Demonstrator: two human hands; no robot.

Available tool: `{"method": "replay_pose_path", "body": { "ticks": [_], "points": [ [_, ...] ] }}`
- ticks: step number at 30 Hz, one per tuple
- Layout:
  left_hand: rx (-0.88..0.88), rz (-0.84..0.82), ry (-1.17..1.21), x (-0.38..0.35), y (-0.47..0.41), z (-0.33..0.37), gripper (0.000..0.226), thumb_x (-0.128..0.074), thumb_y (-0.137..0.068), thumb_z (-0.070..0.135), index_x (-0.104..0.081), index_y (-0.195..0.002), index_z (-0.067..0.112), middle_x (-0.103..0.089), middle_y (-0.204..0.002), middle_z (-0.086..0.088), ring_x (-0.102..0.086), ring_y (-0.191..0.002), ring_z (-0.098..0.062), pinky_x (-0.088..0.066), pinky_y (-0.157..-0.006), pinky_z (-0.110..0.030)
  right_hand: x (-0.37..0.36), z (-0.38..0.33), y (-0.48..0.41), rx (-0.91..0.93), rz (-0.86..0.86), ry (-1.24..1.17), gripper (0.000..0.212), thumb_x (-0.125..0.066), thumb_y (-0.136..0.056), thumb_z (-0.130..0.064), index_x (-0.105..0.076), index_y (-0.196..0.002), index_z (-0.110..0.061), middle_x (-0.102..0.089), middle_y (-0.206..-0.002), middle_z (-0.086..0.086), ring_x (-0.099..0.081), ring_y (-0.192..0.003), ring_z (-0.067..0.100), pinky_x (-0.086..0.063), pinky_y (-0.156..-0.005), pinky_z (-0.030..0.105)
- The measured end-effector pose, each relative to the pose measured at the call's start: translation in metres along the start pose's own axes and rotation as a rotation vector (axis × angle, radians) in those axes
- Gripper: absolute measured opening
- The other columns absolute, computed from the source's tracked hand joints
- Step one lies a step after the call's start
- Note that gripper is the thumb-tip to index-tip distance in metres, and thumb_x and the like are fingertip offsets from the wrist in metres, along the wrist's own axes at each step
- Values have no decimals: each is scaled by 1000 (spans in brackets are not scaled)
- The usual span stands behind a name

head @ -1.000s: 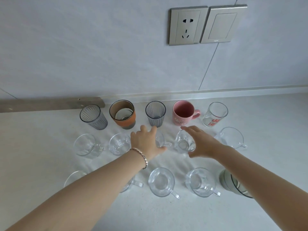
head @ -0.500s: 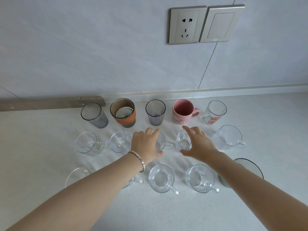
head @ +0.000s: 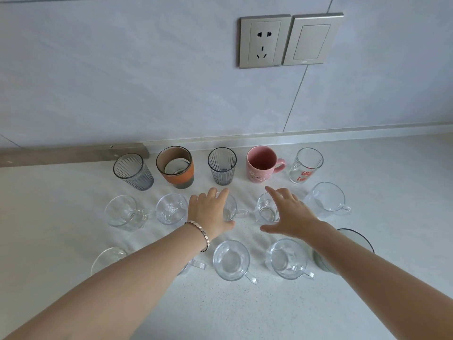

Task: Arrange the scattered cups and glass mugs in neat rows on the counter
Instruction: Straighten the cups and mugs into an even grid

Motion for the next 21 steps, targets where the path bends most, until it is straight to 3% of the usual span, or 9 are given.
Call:
{"method": "replay_pose_path", "body": {
  "ticks": [3,6,10,14,21],
  "points": [
    [3,-11,-20,2,2,4,78,-55,-79,55,-25,-143,21,-36,-146,-6,-47,-124,-28,-30,-107,-43,23,15,8,-47,136,-54,74,-60,-84,-50,-31,-145,-22,-39,-145,3,-43,-131,22,-39,-104,36],
    [-4,67,34,14,3,11,56,-50,-86,44,-39,-134,18,-38,-144,-6,-45,-125,-27,-30,-108,-41,58,51,16,-213,360,-43,52,-57,-88,-39,-47,-135,-18,-48,-139,5,-46,-127,25,-40,-100,35],
    [3,137,95,35,7,18,37,-48,-87,30,-55,-120,13,-52,-129,-7,-53,-115,-28,-39,-96,-38,64,95,19,-485,179,-45,80,-63,-79,-54,-32,-142,-16,-41,-139,12,-41,-129,32,-40,-101,41],
    [33,94,141,41,18,20,27,-47,-89,25,-60,-109,12,-61,-115,-6,-60,-104,-28,-44,-84,-35,52,100,18,-417,104,-168,77,-66,-79,-48,-33,-142,-19,-43,-137,11,-53,-119,31,-44,-96,38],
    [104,85,179,40,42,0,27,-47,-91,25,-60,-113,15,-62,-118,-4,-59,-108,-26,-46,-88,-35,42,79,28,-226,12,-36,82,-72,-73,-40,-32,-143,-26,-42,-139,2,-49,-124,24,-43,-97,35]
  ]
}}
Point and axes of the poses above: each hand's wrist, its own y-axis away from the middle knuckle, its own x-axis out of the back of the hand, z = x × y, the point moved 5 cm from there along -y, towards the middle knuckle
